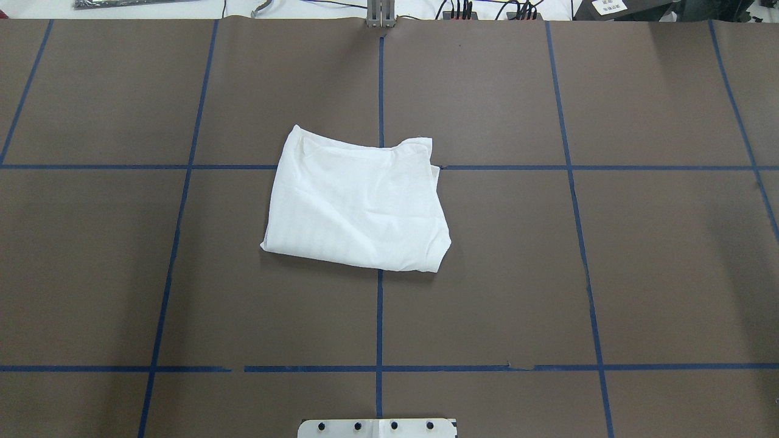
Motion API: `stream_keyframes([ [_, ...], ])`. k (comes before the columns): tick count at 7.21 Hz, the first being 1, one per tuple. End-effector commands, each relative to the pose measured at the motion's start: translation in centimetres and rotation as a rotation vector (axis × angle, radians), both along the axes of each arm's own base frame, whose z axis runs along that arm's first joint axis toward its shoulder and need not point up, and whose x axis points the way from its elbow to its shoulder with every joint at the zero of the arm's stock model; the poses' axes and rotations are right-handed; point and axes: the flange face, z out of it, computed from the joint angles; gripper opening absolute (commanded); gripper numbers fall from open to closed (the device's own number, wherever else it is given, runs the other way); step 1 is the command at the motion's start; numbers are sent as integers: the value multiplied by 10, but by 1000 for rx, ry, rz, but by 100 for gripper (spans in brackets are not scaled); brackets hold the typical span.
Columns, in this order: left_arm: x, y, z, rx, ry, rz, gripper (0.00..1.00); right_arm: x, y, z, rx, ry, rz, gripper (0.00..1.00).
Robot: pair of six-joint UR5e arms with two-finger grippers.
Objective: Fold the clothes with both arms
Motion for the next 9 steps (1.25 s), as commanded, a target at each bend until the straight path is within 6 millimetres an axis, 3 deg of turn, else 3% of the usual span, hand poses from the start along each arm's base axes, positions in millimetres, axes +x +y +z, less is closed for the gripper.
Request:
stream_keyframes([
  [1,-1,-32,-14,50,-8,5,100,-1,4,3,-5,-2,-2,100],
  [9,0,-38,-20,69,-11,11,100,-1,1,-4,9,-3,-1,100],
])
